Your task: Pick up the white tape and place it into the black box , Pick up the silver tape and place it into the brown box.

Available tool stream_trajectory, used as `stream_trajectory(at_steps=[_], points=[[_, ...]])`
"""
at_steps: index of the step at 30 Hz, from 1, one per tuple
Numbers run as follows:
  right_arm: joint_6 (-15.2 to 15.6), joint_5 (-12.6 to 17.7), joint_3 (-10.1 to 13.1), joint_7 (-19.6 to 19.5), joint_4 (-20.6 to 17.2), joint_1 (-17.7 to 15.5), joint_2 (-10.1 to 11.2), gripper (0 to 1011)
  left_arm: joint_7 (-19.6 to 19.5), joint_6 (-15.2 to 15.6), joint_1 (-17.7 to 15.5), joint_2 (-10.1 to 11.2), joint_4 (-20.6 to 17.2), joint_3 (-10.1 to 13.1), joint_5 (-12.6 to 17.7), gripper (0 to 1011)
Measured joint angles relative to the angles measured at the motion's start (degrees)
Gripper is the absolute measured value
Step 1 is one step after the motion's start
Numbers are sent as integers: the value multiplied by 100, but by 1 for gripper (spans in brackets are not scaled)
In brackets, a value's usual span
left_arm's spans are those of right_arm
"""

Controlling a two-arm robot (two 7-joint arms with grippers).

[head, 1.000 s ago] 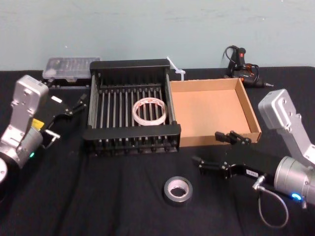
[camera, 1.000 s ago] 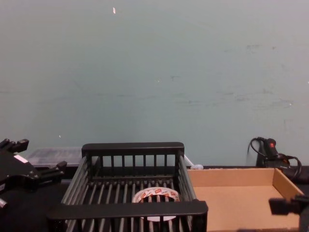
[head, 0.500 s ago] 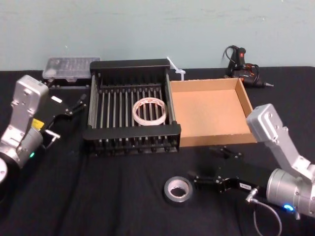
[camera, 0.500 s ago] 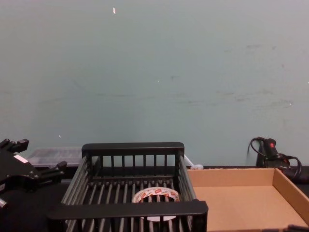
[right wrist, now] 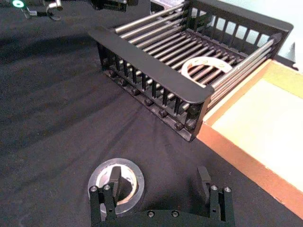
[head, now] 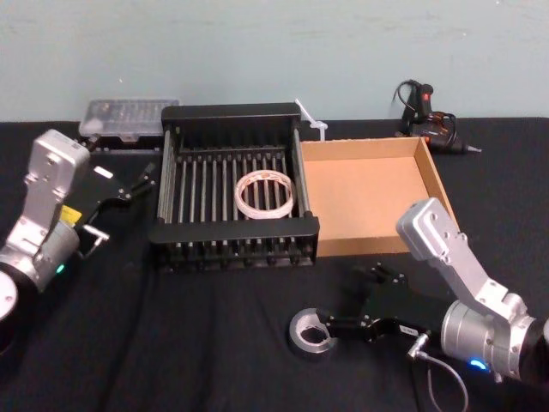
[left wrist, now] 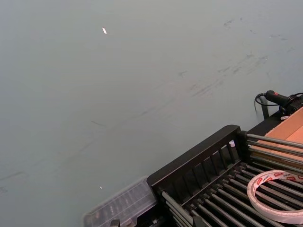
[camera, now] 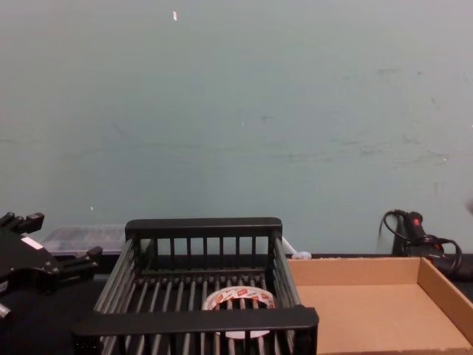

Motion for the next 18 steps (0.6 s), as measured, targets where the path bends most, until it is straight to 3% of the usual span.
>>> stream_trajectory(at_steps=[18], points=[[155,-356,-90,159,208,135,-231,1000,0,0,0,0,0,0,0,1001]])
